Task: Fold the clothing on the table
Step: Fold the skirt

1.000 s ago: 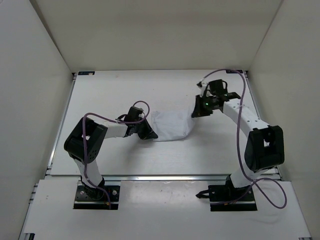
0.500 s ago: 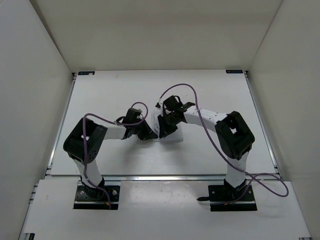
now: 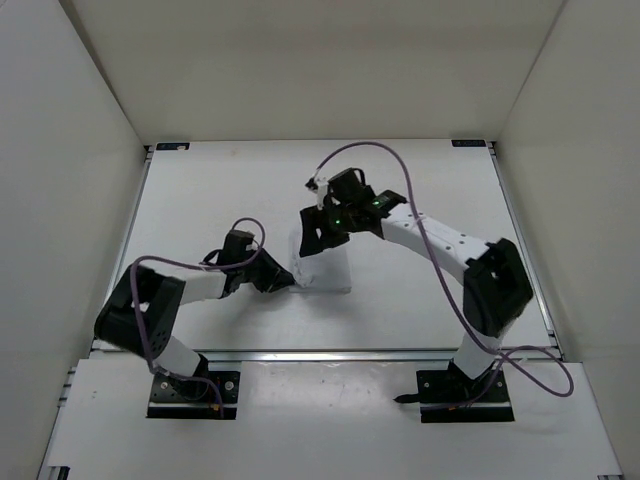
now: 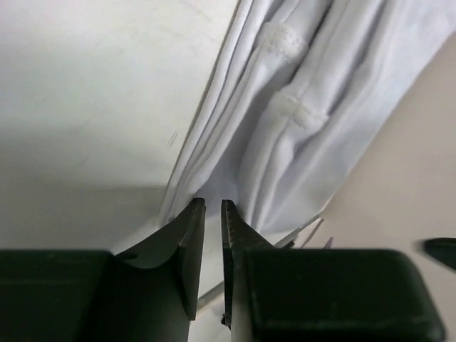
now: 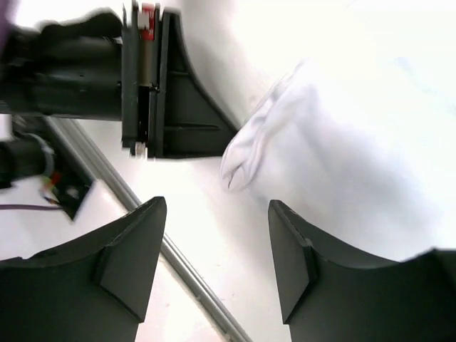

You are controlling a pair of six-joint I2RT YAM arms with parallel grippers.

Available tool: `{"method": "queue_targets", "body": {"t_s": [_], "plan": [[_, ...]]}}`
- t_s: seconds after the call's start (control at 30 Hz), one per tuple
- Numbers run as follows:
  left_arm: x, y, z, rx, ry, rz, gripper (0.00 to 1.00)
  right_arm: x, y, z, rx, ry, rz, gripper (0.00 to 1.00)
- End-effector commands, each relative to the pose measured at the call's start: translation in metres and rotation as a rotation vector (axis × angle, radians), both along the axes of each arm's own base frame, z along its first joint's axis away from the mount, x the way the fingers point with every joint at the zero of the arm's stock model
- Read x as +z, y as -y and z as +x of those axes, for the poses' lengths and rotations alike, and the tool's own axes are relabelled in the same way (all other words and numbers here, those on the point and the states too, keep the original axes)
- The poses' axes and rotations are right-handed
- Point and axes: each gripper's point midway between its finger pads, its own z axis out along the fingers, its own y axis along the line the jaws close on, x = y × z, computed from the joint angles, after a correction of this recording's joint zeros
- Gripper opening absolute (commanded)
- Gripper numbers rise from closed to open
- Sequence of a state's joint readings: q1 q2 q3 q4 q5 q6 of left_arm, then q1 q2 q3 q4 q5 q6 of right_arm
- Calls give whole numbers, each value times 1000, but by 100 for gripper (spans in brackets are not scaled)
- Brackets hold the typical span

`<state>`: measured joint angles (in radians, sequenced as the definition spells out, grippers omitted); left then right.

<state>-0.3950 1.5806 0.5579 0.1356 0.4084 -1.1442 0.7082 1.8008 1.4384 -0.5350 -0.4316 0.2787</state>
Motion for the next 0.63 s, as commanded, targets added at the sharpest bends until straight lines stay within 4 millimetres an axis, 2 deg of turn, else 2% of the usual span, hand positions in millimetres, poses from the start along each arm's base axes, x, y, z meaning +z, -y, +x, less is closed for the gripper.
{"method": "queue_targets", "body": {"t_s": [0.0,0.03,0.07,0.1,0.13,0.17,0.27,0.3,0.37,0.4,0.47,0.53,0.6], "plan": [[35,-13,6,86,43,-63,27,52,33,13,-125,97,64,57],[41,-16,5,92,55,-73,28,41,44,8,-155,54,46,57],[47,-16,6,82,67,-87,29,48,56,12,-188,69,60,59],[56,-17,6,84,77,-109,30,44,68,9,-214,54,59,60],[65,-19,7,82,106,-133,32,33,82,5,-257,32,44,65],[69,-16,5,64,116,-152,33,40,89,5,-270,46,65,65],[83,-21,-3,50,148,-164,34,29,109,-9,-311,25,59,69],[79,-27,-4,51,148,-118,35,37,110,-11,-316,43,66,69],[90,-39,-4,36,189,-51,38,39,115,-15,-339,68,57,71],[85,-42,-12,-7,179,-12,38,45,115,-17,-332,87,74,71],[92,-50,-18,-37,203,12,38,41,118,-22,-350,78,82,71],[91,-57,-28,-57,214,35,38,40,118,-24,-338,57,100,66],[90,-64,-37,-52,216,59,38,36,114,-26,-329,66,55,66]]}}
